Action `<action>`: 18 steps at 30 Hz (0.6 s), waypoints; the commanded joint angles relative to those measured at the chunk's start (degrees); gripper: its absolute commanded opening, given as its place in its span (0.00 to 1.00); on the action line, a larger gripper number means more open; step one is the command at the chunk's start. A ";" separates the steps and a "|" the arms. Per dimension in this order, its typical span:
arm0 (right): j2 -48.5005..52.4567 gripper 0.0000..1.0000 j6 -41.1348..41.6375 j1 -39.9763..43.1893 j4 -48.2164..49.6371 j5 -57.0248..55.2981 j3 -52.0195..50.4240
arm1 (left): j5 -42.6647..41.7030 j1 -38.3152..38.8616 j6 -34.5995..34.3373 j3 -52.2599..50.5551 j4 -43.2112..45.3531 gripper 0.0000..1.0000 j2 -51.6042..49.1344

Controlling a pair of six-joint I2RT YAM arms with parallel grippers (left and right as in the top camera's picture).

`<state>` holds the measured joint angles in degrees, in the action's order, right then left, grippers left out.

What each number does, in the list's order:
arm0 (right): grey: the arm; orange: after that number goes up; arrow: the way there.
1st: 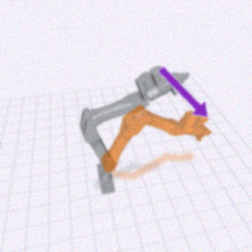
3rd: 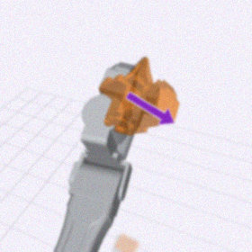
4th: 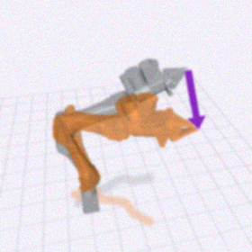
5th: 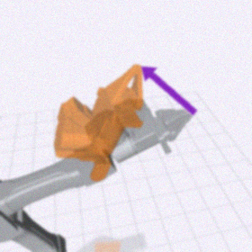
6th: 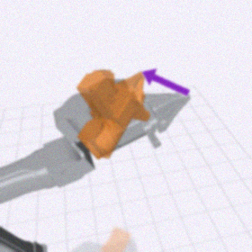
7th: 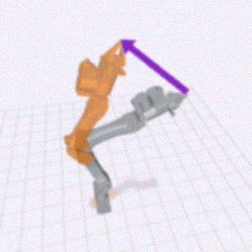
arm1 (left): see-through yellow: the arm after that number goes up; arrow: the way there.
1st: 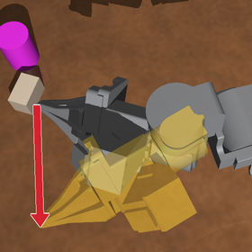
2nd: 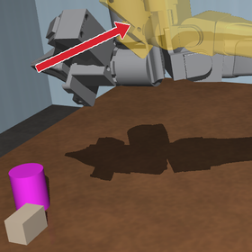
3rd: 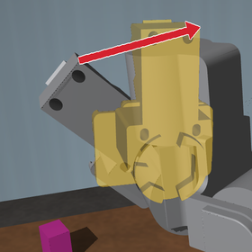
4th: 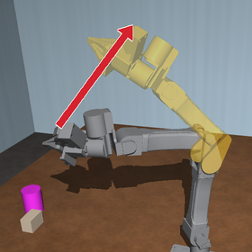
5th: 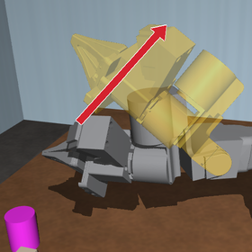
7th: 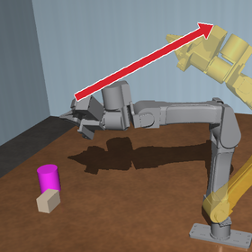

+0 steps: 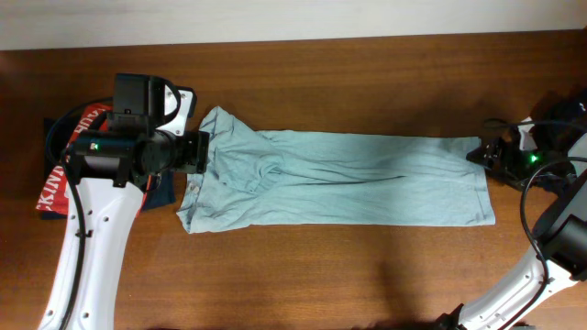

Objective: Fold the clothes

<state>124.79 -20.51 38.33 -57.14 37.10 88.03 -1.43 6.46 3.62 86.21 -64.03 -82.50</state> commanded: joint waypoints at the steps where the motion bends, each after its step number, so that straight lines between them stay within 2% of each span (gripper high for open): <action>1: 6.14 0.99 -7.04 -0.46 -2.08 -4.87 -3.39 | 0.22 -0.11 0.07 -0.26 -0.02 0.74 0.04; 7: 6.14 0.98 -14.05 0.35 -2.58 -4.35 -3.39 | 0.22 -0.13 0.09 -0.26 0.07 0.75 0.04; 18: 6.14 0.98 -13.97 0.74 2.23 -9.70 -3.39 | 0.20 -0.13 0.07 -0.26 -0.09 0.80 0.04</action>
<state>125.21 -33.52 38.85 -56.90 38.92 87.48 -1.43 6.46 3.60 86.21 -64.03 -82.50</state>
